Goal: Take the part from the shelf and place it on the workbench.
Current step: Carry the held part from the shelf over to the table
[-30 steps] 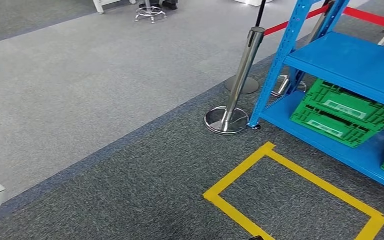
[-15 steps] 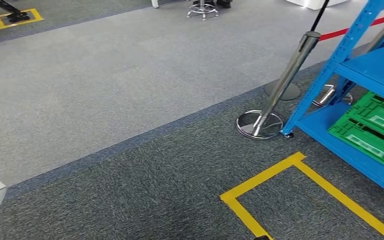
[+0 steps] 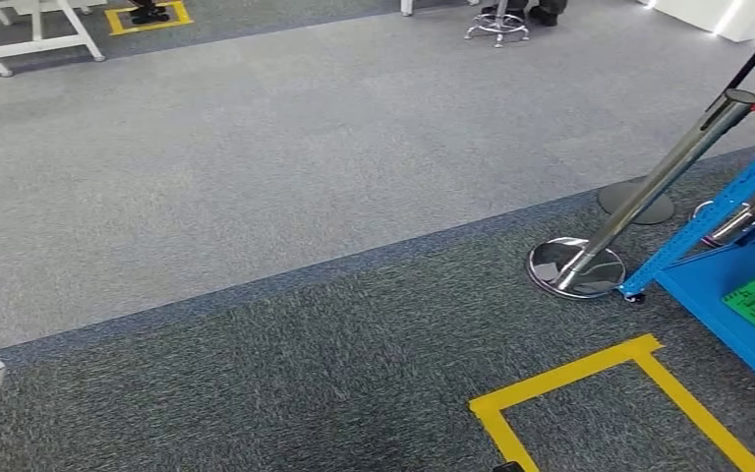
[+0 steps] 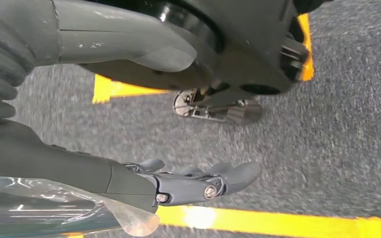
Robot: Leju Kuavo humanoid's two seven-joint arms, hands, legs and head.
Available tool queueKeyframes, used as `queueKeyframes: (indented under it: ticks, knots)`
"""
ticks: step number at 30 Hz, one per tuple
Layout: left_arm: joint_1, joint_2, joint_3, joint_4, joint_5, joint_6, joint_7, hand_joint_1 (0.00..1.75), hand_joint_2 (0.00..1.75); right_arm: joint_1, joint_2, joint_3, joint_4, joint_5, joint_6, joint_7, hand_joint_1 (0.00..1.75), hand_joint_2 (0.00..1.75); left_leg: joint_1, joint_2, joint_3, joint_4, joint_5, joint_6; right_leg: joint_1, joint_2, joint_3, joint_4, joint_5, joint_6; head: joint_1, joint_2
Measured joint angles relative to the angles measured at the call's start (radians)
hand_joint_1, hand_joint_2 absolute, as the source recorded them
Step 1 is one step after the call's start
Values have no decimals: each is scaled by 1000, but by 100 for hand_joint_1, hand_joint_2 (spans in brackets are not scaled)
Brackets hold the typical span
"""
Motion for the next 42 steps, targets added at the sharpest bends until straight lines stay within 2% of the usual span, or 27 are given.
queueKeyframes:
  ticks: [1, 3, 5, 7, 9, 10, 11, 13, 15, 16, 18, 20, 22, 24, 25, 26, 27, 29, 31, 33, 34, 36, 37, 39, 40, 41, 42]
  knots:
    - [0, 0, 0, 0, -3, 0, 0, 175, 175, 0, -1, 3, -1, 0, 2, 1, 0, 175, 2, -12, -5, 2, 1, -6, 2, 4, 7, -8, -7, -2, 0, 0]
    - [2, 0, 1, 0, -7, 0, -2, 175, 175, -1, -3, 10, -3, -1, 4, 2, 0, 175, 7, -23, -14, 7, 1, -17, 3, -18, 15, -14, -6, -12, 0, 0]
    - [1, 1, 2, 0, -11, 1, -5, 175, 175, -3, -4, 17, -5, -3, 5, 1, 0, 175, 5, 22, -34, 49, -25, -26, 1, -44, 20, -18, -2, -23, -6, 0]
    - [-2, 1, 1, 0, -14, 2, -7, 175, 175, -2, -4, 25, -6, -7, 6, 2, 0, 175, 6, 80, -90, 166, -86, -35, 4, -74, 20, -19, -5, -30, -12, 0]
    - [-3, 1, 1, 0, -15, 3, -8, 175, 175, 3, -6, 31, -6, -13, 6, 3, 0, 175, 10, 95, -145, 278, -126, -42, 7, -107, 17, -19, -10, -33, -13, 0]
    - [-3, 1, 1, 0, -15, 3, -8, 175, 175, 4, -7, 34, -6, -17, 5, 4, 0, 175, 13, 97, -151, 291, -121, -43, 8, -123, 16, -19, -13, -34, -13, 0]
    - [-3, 1, 1, 0, -16, 4, -8, 175, 175, 4, -7, 37, -7, -22, 5, 5, 0, 175, 14, 101, -136, 262, -97, -43, 8, -137, 17, -19, -16, -33, -13, 0]
    - [-3, 1, 1, 0, -17, 5, -8, 175, 175, 2, -8, 44, -9, -31, 4, 6, 0, 175, 12, 138, -63, 125, -35, -39, 9, -162, 28, -19, -24, -28, -13, 0]
    - [-4, 1, 1, 0, -18, 6, -9, 175, 175, 1, -9, 53, -11, -41, 2, 9, 0, 175, 5, 172, -12, 26, -6, -29, 12, -182, 37, -19, -31, -18, -12, 0]
    - [-4, 1, 1, -1, -19, 7, -10, 175, 175, 1, -10, 58, -12, -45, 1, 10, 0, 175, 1, 175, -9, 16, -9, -24, 13, -190, 42, -19, -33, -13, -12, 0]
    - [-2, 1, 2, -1, -21, 8, -11, 175, 175, -1, -11, 66, -16, -53, -2, 13, 0, 175, -1, 152, -12, 10, -3, -13, 11, -205, 50, -22, -36, -4, -12, 0]
    - [-1, 0, 2, -2, -23, 9, -11, 175, 175, -2, -13, 78, -22, -64, -6, 15, 0, 175, 3, 132, -9, -3, 5, -1, 8, -165, 40, 7, -58, 4, -8, 0]
    - [-3, 0, 1, -3, -25, 11, -11, 175, 175, -1, -16, 89, -25, -75, -8, 17, 0, 175, 6, 112, -6, -9, 9, 8, 7, -99, -19, 124, -112, 8, -3, 0]
    - [-5, -1, 0, -3, -25, 12, -11, 175, 175, 6, -19, 97, -26, -82, -10, 20, 0, 175, 5, 85, -5, -9, 9, 11, 7, -77, -95, 255, -148, 8, -2, 0]
    - [-5, -1, 0, -3, -26, 12, -11, 175, 175, 10, -21, 102, -27, -83, -10, 21, 0, 175, 5, 70, -3, -9, 8, 12, 7, -75, -117, 279, -139, 8, -2, 0]
    - [-5, -1, 0, -3, -26, 12, -11, 175, 175, 12, -22, 105, -27, -84, -10, 21, 0, 175, 5, 54, 0, -9, 7, 12, 6, -73, -118, 259, -109, 8, -2, 0]
    - [-5, -1, 0, -3, -26, 12, -11, 175, 175, 13, -24, 107, -28, -84, -11, 21, 0, 175, 5, 39, 4, -8, 5, 10, 5, -65, -101, 203, -65, 7, -2, 0]
    - [-5, -1, 0, -3, -26, 12, -11, 175, 175, 13, -27, 109, -28, -85, -12, 21, 0, 175, 6, 12, 6, -4, 0, 4, 1, -16, -49, 64, 4, 2, -2, 0]
    - [-5, -1, 0, -3, -26, 12, -11, 175, 175, 13, -30, 112, -29, -86, -13, 22, 0, 175, 8, -12, 0, -1, -4, -8, 0, 19, -19, -3, 16, -3, -2, 0]
    - [-4, -1, 0, -3, -29, 12, -11, 175, 175, 13, -31, 115, -31, -94, -14, 23, 0, 175, 12, -31, -6, 0, -2, -20, 2, 2, -10, -10, 15, -12, -2, 0]
    - [-3, -1, 0, -3, -32, 12, -11, 175, 175, 13, -32, 118, -33, -103, -17, 25, 0, 175, 13, -21, -9, 5, -4, -25, 1, -10, -6, -13, 17, -18, -2, 0]
    - [-6, 0, -1, -3, -39, 10, -11, 175, 175, 17, -33, 131, -41, -134, -26, 32, 0, 175, 12, 36, -36, 64, -40, -33, 0, -39, -2, -19, 19, -27, -8, 0]
    - [-9, 0, -2, -3, -43, 10, -11, 175, 175, 22, -35, 139, -44, -151, -31, 36, 0, 175, 12, 69, -63, 122, -71, -38, 1, -56, 0, -19, 17, -30, -10, 0]
    - [-12, 0, -5, -3, -51, 9, -11, 175, 175, 35, -41, 154, -52, -182, -40, 45, 0, 175, 16, 93, -124, 244, -121, -46, 3, -91, 2, -19, 12, -32, -13, 0]
    - [-13, 0, -6, -3, -54, 9, -11, 175, 175, 42, -45, 164, -58, -195, -44, 49, 0, 175, 18, 96, -139, 272, -123, -48, 3, -108, 3, -19, 9, -32, -13, 0]
    - [-13, 0, -8, -2, -57, 10, -11, 175, 175, 47, -49, 174, -66, -206, -47, 53, 0, 175, 21, 98, -135, 262, -104, -50, 3, -124, 4, -19, 6, -32, -13, 0]
    - [-14, 0, -10, -2, -60, 10, -11, 175, 175, 51, -52, 184, -73, -215, -49, 56, 0, 175, 23, 104, -114, 217, -71, -51, 3, -137, 6, -19, 2, -30, -13, 0]
